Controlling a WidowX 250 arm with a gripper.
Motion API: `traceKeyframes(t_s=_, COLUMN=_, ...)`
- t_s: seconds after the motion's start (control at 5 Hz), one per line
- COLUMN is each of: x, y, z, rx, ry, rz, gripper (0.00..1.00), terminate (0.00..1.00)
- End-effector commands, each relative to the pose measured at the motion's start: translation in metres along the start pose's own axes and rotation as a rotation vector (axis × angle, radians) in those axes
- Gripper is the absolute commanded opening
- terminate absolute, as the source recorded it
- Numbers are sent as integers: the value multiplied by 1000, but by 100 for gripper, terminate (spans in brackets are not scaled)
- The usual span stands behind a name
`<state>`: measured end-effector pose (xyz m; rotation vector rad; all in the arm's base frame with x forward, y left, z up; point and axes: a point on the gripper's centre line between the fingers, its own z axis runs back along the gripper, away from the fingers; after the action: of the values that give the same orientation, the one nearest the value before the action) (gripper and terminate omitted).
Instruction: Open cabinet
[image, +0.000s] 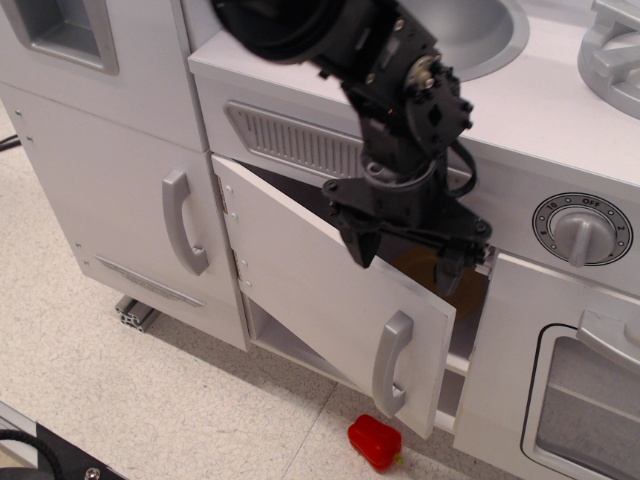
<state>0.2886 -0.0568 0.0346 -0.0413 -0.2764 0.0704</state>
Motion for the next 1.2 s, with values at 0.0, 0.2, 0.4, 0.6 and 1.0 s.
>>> traceKeyframes(t_s=0.0, x=24, y=-6, z=-9, rx=-6, ry=-76, rz=-89, gripper=100, terminate=0)
traceKeyframes(t_s=0.2, x=20, y=-7, z=-23, rx=-12, ry=-77, rz=-122, gripper=100, terminate=0)
traceKeyframes(t_s=0.4, x=13, y=-4, z=-27, rx=-8, ry=-54, rz=-141, gripper=100, terminate=0)
traceKeyframes(t_s=0.6, x=-2, y=1, z=-17, rx=-10, ry=8, rz=-144, gripper=100, terminate=0)
traceKeyframes(t_s=1.0, x=-47, y=37, z=-1, rx=-14, ry=104, rz=-204, gripper=100, terminate=0)
